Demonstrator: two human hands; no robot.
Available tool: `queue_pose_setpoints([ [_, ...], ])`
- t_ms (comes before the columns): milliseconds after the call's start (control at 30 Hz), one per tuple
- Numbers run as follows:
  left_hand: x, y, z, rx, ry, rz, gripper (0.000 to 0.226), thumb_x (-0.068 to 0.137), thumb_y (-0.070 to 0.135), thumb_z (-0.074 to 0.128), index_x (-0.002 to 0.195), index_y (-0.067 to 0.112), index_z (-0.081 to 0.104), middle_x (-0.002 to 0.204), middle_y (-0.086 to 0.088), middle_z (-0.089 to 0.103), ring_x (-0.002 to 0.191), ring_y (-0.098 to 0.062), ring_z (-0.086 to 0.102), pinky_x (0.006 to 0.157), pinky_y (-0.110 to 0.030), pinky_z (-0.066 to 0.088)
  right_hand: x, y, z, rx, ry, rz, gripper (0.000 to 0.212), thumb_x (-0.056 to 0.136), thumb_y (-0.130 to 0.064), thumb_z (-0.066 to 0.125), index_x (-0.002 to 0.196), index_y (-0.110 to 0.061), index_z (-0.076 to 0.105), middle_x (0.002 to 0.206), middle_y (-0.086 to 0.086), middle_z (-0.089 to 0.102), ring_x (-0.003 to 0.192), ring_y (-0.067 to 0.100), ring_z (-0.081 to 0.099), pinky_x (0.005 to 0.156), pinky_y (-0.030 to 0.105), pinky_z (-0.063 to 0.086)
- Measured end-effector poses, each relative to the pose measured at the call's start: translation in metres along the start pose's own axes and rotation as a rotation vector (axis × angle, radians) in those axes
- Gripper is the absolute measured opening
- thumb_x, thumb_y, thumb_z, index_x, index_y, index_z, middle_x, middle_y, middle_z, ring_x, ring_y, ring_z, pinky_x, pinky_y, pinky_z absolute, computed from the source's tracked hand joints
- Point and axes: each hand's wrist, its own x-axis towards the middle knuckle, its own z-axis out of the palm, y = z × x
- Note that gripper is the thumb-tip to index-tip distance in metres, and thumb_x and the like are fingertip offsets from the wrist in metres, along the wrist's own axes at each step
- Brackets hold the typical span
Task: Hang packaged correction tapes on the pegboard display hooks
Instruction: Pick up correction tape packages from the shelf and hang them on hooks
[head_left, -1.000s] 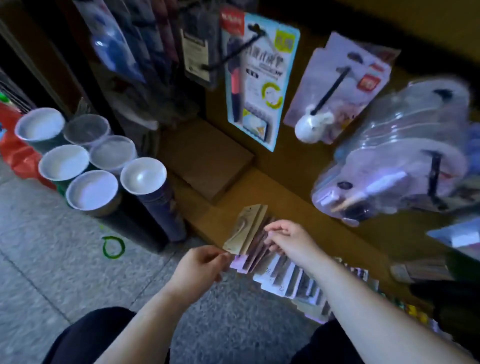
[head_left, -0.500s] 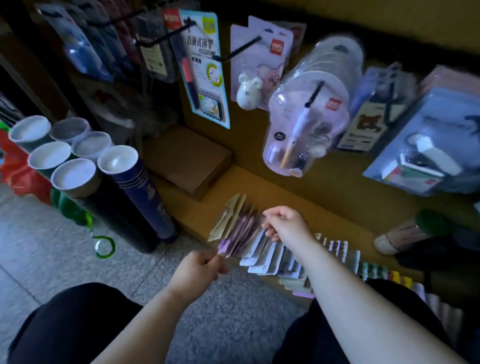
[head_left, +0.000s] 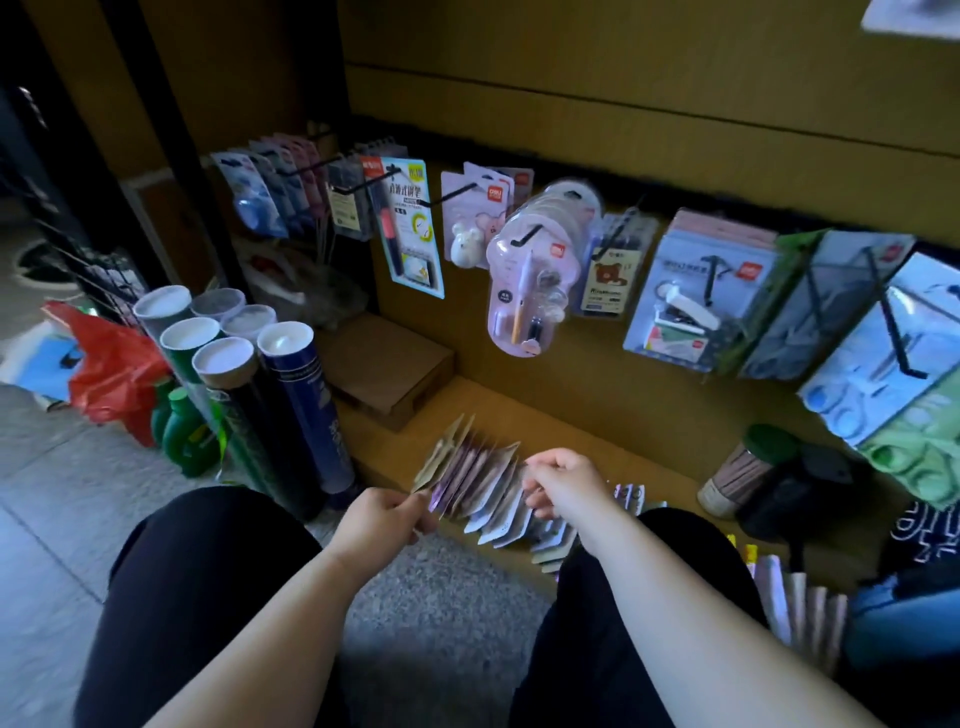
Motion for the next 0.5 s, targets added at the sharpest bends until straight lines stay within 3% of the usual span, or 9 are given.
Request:
queue_pose_setpoints([
  [200, 0.025, -0.001, 0.016, -0.009, -0.059, -0.027, 0.039, 0.091, 0.023, 0.049, 0.056, 0.013, 0.061, 0.071, -0.01, 0.062, 0.067, -0.022, 0.053, 0.06, -0.026, 0.04, 0.006, 0.016, -0.004, 0.022, 0.03, 0.053, 0.012, 0.093, -0.006, 0.04, 0.095, -0.01, 0.051, 0.074, 0.0, 0.055, 0.057, 0.012, 0.048, 0.054, 0.021, 0.042],
  [400, 0.08, -0.026, 0.039, -0.004, -0.071, -0.11, 0.038, 0.089, 0.021, 0.051, 0.052, 0.017, 0.059, 0.071, -0.014, 0.062, 0.067, -0.024, 0.053, 0.068, -0.033, 0.045, 0.053, 0.026, 0.003, -0.041, 0.02, 0.133, 0.013, 0.093, -0.006, 0.039, 0.097, -0.011, 0.05, 0.075, -0.001, 0.054, 0.059, 0.01, 0.048, 0.055, 0.02, 0.043],
  [500, 0.105, -0.04, 0.047, -0.035, -0.058, -0.163, 0.036, 0.089, 0.019, 0.05, 0.054, 0.02, 0.058, 0.073, -0.013, 0.063, 0.067, -0.024, 0.054, 0.067, -0.031, 0.043, 0.082, 0.032, 0.015, -0.09, -0.003, 0.17, 0.019, 0.092, -0.005, 0.039, 0.107, -0.007, 0.052, 0.086, 0.005, 0.056, 0.059, 0.009, 0.048, 0.054, 0.02, 0.041],
])
